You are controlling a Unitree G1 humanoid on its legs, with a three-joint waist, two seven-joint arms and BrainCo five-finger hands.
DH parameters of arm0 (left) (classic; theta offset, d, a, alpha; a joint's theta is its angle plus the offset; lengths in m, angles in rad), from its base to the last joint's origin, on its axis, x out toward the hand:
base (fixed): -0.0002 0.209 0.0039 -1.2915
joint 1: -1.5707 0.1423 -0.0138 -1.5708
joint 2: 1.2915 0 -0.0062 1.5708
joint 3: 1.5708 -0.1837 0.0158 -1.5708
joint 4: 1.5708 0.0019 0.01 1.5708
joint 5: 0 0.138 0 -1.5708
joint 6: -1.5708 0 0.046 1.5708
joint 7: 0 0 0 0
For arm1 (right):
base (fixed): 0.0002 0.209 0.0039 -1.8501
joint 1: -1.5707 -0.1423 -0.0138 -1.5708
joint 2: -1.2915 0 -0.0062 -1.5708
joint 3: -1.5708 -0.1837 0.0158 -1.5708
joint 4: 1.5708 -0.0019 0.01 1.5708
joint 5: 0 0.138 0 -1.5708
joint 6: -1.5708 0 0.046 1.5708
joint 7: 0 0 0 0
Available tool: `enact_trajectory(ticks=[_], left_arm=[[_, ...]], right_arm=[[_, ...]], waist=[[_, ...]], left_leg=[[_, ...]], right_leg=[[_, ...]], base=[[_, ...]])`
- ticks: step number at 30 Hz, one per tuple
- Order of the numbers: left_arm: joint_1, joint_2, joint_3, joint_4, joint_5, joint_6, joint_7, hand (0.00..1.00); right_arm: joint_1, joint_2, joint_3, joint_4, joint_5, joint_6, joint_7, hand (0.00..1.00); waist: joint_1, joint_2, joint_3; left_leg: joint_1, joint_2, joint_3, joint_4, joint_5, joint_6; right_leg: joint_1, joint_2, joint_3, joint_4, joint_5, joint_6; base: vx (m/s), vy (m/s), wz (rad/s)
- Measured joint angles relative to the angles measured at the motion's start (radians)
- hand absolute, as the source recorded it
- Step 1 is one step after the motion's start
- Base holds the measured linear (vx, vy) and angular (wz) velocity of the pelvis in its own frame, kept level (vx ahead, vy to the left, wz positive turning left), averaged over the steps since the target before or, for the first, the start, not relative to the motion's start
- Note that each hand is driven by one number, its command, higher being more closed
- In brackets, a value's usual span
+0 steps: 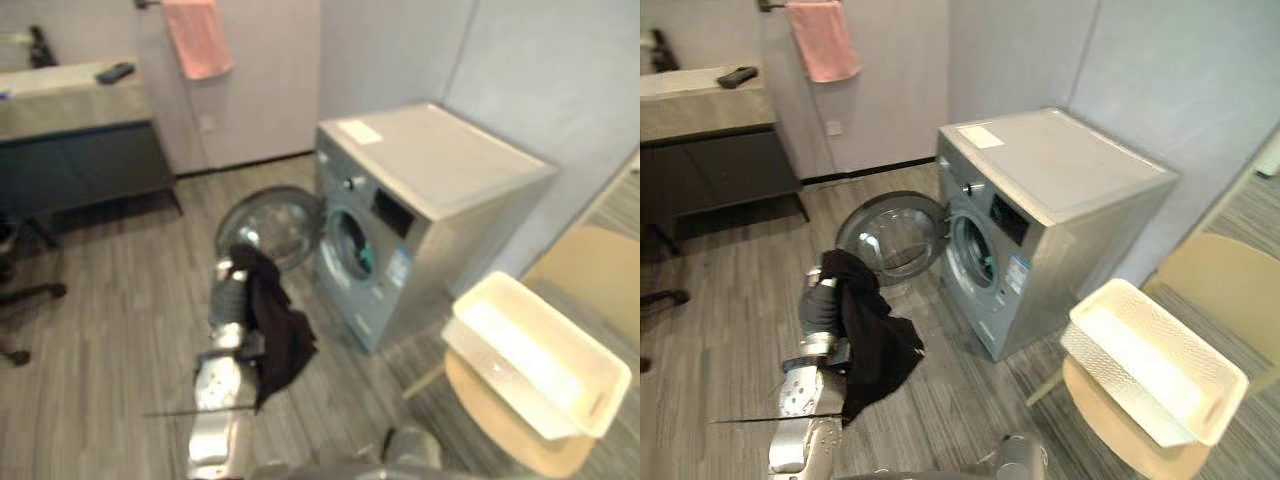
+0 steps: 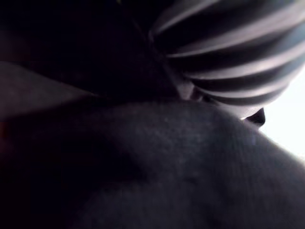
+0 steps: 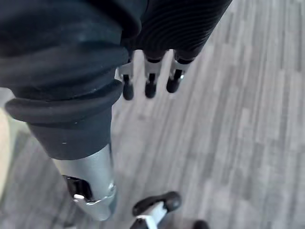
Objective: Pick up the laundry basket with both hands and put the clothes into the washing machine.
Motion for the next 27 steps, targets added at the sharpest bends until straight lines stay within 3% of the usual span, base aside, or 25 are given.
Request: enact_trajectory(ticks=[1,2,3,4,5,7,8,10,11,12,13,14,15,17,19,20,21,22,23,24,25,27], left_arm=[[-0.007,0.003,-0.032,0.015,-0.007,0.013,-0.013,1.0],[-0.013,0.003,-0.06,0.014,-0.014,0.014,-0.023,1.0],[-0.01,0.009,-0.062,0.032,-0.02,0.024,-0.041,1.0],[-0.005,0.011,-0.057,0.034,-0.023,0.035,-0.046,1.0],[0.0,0.015,-0.058,0.035,-0.023,0.039,-0.047,1.0],[-0.005,0.013,-0.083,0.035,-0.022,0.04,-0.058,1.0],[0.002,0.013,-0.115,0.036,-0.022,0.039,-0.072,1.0],[0.007,0.013,-0.123,0.048,-0.023,0.037,-0.084,1.0],[0.007,0.011,-0.123,0.058,-0.029,0.038,-0.087,1.0],[0.008,0.01,-0.124,0.067,-0.039,0.037,-0.087,1.0],[0.021,0.021,-0.122,0.103,-0.044,0.038,-0.086,1.0],[0.021,0.023,-0.125,0.111,-0.044,0.038,-0.086,1.0],[0.022,0.029,-0.132,0.138,-0.043,0.04,-0.087,1.0],[0.026,0.029,-0.138,0.181,-0.043,0.041,-0.088,1.0],[0.036,0.04,-0.143,0.225,-0.042,0.041,-0.088,1.0],[0.049,0.047,-0.145,0.234,-0.042,0.041,-0.087,1.0],[0.059,0.047,-0.146,0.24,-0.041,0.041,-0.087,1.0],[0.092,0.02,-0.148,0.249,-0.04,0.043,-0.086,1.0],[0.115,0.028,-0.152,0.255,-0.04,0.043,-0.087,1.0],[0.116,0.05,-0.139,0.268,-0.04,0.048,-0.085,1.0],[0.128,0.066,-0.1,0.268,-0.041,0.057,-0.084,1.0],[0.147,0.071,-0.092,0.267,-0.04,0.058,-0.086,1.0]], right_arm=[[-0.005,-0.004,0.037,0.007,0.018,-0.018,0.011,0.0],[-0.003,-0.007,0.048,0.001,0.02,-0.024,0.015,0.0],[-0.022,-0.016,0.076,0.011,0.02,-0.028,0.014,0.0],[-0.039,-0.024,0.095,0.006,0.02,-0.031,0.017,0.0],[-0.072,-0.025,0.132,0.007,0.019,-0.035,0.017,0.0],[-0.115,-0.033,0.172,0.009,0.022,-0.038,0.02,0.0],[-0.106,-0.043,0.171,0.004,0.022,-0.043,0.017,0.0],[-0.108,-0.042,0.194,0.011,0.026,-0.043,0.013,0.0],[-0.102,-0.055,0.235,0.007,0.029,-0.045,0.011,0.0],[-0.096,-0.07,0.256,-0.001,0.032,-0.046,0.01,0.0],[-0.094,-0.079,0.297,-0.011,0.04,-0.053,0.005,0.0],[-0.101,-0.079,0.303,-0.014,0.04,-0.055,0.004,0.0],[-0.1,-0.079,0.324,-0.023,0.039,-0.059,0.0,0.0],[-0.105,-0.085,0.371,-0.029,0.035,-0.06,-0.004,0.0],[-0.125,-0.102,0.448,-0.026,0.018,-0.078,-0.006,0.0],[-0.146,-0.113,0.482,-0.026,0.014,-0.08,-0.007,0.0],[-0.155,-0.115,0.494,-0.027,0.012,-0.084,-0.007,0.0],[-0.156,-0.133,0.513,-0.038,0.01,-0.102,-0.006,0.0],[-0.167,-0.14,0.517,-0.021,0.009,-0.108,-0.005,0.0],[-0.169,-0.116,0.526,-0.018,0.009,-0.108,-0.008,0.0],[-0.156,-0.087,0.54,-0.039,0.004,-0.118,0.003,0.0],[-0.151,-0.08,0.562,-0.052,-0.017,-0.119,0.014,0.0]], waist=[[-0.001,-0.002,-0.003],[0.002,0.012,0.002],[0.018,-0.016,0.004],[0.022,-0.028,-0.003],[0.034,-0.018,-0.016],[0.026,0.006,-0.045],[0.018,0.033,-0.06],[0.013,0.037,-0.061],[0.021,0.046,-0.06],[0.03,0.059,-0.062],[0.054,0.052,-0.06],[0.058,0.05,-0.059],[0.06,0.04,-0.057],[0.068,0.022,-0.063],[0.083,0.002,-0.071],[0.09,0.0,-0.072],[0.091,0.0,-0.072],[0.092,0.039,-0.079],[0.09,0.036,-0.079],[0.081,0.003,-0.078],[0.072,-0.034,-0.077],[0.095,-0.043,-0.075]], left_leg=[[0.003,0.006,0.03,0.082,-0.018,0.02],[0.008,0.052,0.027,0.104,-0.016,-0.005],[0.032,0.001,0.053,0.088,-0.029,0.016],[0.044,-0.014,0.053,0.081,-0.034,0.018],[0.059,-0.022,0.056,0.061,-0.048,0.006],[0.091,-0.009,0.03,0.042,-0.066,-0.001],[0.115,0.021,0.023,0.052,-0.078,-0.02],[0.053,0.107,0.054,0.348,-0.097,-0.054],[-0.026,0.21,0.073,0.618,-0.063,-0.089],[-0.07,0.276,0.068,0.76,-0.006,-0.1],[-0.16,0.364,0.047,0.993,0.189,-0.094],[-0.173,0.374,0.043,1.019,0.181,-0.091],[-0.222,0.41,0.024,1.073,0.138,-0.036],[-0.294,0.434,-0.007,1.021,0.054,0.004],[-0.338,0.41,-0.082,0.734,0.029,-0.002],[-0.342,0.386,-0.165,0.503,0.046,-0.028],[-0.332,0.367,-0.216,0.381,0.067,-0.06],[-0.273,0.318,-0.366,0.08,0.236,-0.081],[-0.261,0.305,-0.38,0.084,0.291,-0.229],[-0.266,0.271,-0.368,0.106,0.277,-0.2],[-0.268,0.255,-0.346,0.148,0.232,-0.19],[-0.258,0.247,-0.283,0.213,0.161,-0.173]], right_leg=[[0.01,-0.001,-0.056,-0.111,-0.001,-0.002],[0.01,0.01,-0.093,-0.143,-0.001,-0.001],[0.039,-0.025,-0.159,-0.239,0.006,-0.013],[0.052,-0.026,-0.212,-0.29,0.021,-0.038],[0.062,-0.006,-0.276,-0.347,0.034,-0.066],[0.102,0.041,-0.311,-0.392,0.042,-0.071],[0.144,0.069,-0.348,-0.404,0.04,-0.063],[0.206,0.11,-0.357,-0.437,0.028,-0.086],[0.24,0.153,-0.345,-0.462,0.01,-0.101],[0.263,0.174,-0.329,-0.472,0.0,-0.095],[0.324,0.196,-0.254,-0.506,-0.01,-0.087],[0.333,0.195,-0.243,-0.509,-0.01,-0.084],[0.364,0.188,-0.197,-0.525,-0.018,-0.071],[0.381,0.154,-0.123,-0.547,-0.022,-0.044],[0.389,0.116,-0.018,-0.614,0.008,0.008],[0.388,0.096,0.043,-0.644,0.037,0.053],[0.385,0.085,0.071,-0.653,0.05,0.079],[0.386,0.075,0.13,-0.673,0.075,0.147],[0.39,0.05,0.177,-0.687,0.07,0.18],[0.385,0.031,0.201,-0.69,0.064,0.191],[0.371,0.05,0.218,-0.681,0.067,0.198],[0.353,0.032,0.217,-0.669,0.084,0.185]], base=[[0.32,0.083,1.11],[0.39,0.049,0.88],[0.27,0.004,0.38],[0.28,0.032,0.08],[0.27,0.027,-0.1],[0.33,0.018,0.17],[0.5,0.03,0.31],[0.5,0.046,-0.03],[0.29,0.056,-0.43],[0.48,0.184,-1.19],[0.42,0.202,-1.08],[0.42,0.206,-1.23],[0.31,0.152,-0.71],[0.36,0.272,-1.03],[0.32,0.344,-1.42],[0.36,0.463,-1.28],[0.45,0.629,-1.56],[0.44,0.703,-1.35],[0.35,0.56,-1.07],[0.3,0.387,-0.56],[0.21,0.182,-0.29],[0.17,0.263,-0.79]])
